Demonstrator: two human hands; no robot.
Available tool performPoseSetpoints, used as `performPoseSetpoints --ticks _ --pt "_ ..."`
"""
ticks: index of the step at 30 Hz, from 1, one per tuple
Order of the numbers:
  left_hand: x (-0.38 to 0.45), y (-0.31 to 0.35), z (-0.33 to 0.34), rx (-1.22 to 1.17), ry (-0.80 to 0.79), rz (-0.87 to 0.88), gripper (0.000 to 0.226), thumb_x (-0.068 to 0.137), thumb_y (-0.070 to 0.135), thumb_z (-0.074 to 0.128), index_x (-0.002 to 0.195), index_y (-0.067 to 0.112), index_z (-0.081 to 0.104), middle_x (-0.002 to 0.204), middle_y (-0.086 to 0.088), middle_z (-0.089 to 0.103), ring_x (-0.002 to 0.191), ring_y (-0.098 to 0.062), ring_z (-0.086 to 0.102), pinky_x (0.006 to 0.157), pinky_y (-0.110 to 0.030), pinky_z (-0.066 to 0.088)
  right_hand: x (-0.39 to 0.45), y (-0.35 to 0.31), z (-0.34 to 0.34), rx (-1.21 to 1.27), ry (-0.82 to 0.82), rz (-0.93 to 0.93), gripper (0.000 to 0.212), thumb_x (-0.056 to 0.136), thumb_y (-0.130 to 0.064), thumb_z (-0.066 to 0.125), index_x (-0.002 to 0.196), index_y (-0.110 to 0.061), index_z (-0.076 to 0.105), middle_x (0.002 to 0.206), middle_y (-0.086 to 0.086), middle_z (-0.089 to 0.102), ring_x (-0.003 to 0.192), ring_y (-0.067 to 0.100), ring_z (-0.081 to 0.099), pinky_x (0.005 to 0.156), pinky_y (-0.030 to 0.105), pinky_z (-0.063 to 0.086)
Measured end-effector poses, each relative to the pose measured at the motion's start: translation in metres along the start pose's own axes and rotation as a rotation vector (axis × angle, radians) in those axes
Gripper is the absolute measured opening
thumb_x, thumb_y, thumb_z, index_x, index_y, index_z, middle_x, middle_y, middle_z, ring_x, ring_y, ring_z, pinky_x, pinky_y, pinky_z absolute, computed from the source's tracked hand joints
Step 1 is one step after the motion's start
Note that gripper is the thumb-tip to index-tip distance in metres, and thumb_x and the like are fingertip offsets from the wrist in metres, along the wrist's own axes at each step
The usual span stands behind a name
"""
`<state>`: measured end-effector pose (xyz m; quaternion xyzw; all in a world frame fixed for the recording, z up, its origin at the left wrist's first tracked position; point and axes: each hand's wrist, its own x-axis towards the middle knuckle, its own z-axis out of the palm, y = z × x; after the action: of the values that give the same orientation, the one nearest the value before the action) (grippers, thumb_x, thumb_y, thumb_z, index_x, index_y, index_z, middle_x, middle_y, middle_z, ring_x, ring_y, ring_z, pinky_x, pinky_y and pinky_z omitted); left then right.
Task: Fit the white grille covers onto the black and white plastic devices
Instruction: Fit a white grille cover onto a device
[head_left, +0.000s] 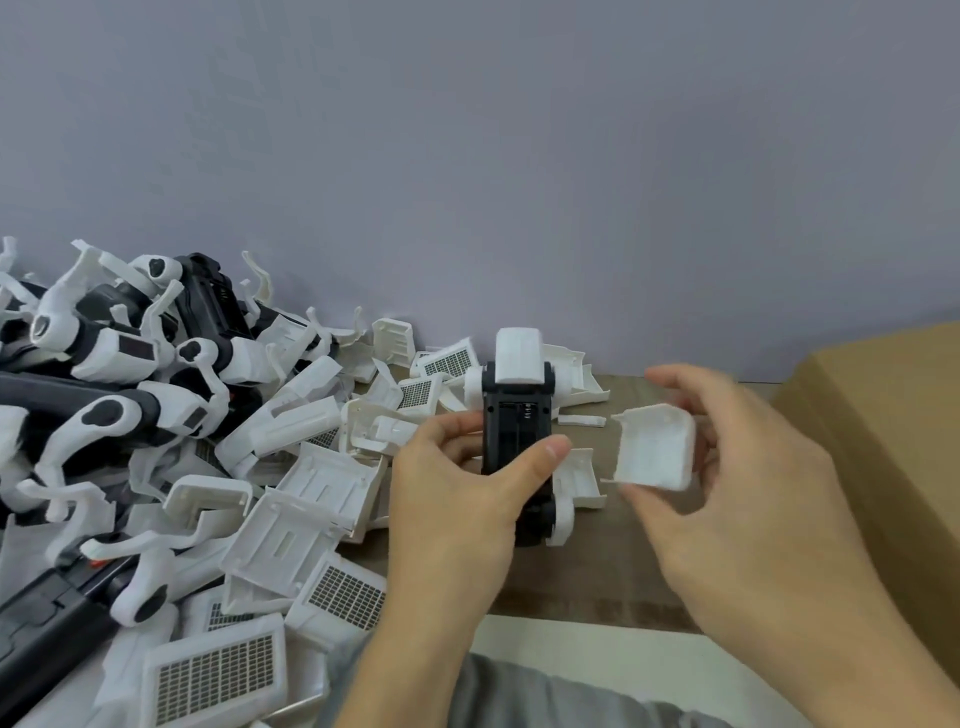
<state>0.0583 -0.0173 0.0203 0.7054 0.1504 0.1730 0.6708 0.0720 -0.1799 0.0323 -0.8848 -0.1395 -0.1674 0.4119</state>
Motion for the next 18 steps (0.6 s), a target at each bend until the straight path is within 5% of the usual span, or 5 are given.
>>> performPoseSetpoints --ticks 4,10,13,18 --pt "-0.003 -0.001 0.006 0.007 -0.080 0.002 0.050 0.064 0.032 0.090 0.103 0.022 0.061 0.087 0.006 0.077 0.077 -0.007 0.073 0.062 -0.023 0.059 -0.001 -0.006 0.005 -0.017 -0.096 -0.094 0.078 0.070 -0.022 0.089 0.137 -0.036 0.052 0.108 -0.032 0.050 0.097 -0.011 0.046 0.081 0.000 0.036" --pt "-0.007 0.002 0.009 -0.120 -0.166 -0.064 0.057 0.065 0.049 0.077 0.104 0.016 0.053 0.080 -0.002 0.077 0.069 -0.021 0.075 0.053 -0.030 0.058 -0.005 -0.006 0.020 0.350 0.042 0.059 0.065 0.055 -0.039 0.089 0.115 -0.041 0.063 0.107 -0.026 0.064 0.105 -0.003 0.059 0.088 0.022 0.049" --pt "-0.007 0.002 0.012 -0.216 -0.140 -0.123 0.056 0.070 0.054 0.082 0.103 0.016 0.058 0.079 -0.001 0.077 0.071 -0.020 0.075 0.056 -0.030 0.058 -0.005 -0.009 0.020 0.475 0.042 0.075 0.058 0.058 -0.060 0.073 0.113 -0.041 0.066 0.108 -0.020 0.068 0.105 0.000 0.064 0.081 0.022 0.055" --pt "-0.006 -0.005 0.016 -0.298 -0.148 -0.158 0.014 0.092 0.020 0.067 0.104 0.016 0.062 0.080 0.002 0.076 0.071 -0.014 0.072 0.057 -0.029 0.055 -0.005 -0.012 0.018 0.398 0.103 0.097 0.043 0.068 -0.068 0.059 0.104 -0.047 0.066 0.101 -0.019 0.065 0.097 -0.004 0.060 0.073 0.014 0.047"
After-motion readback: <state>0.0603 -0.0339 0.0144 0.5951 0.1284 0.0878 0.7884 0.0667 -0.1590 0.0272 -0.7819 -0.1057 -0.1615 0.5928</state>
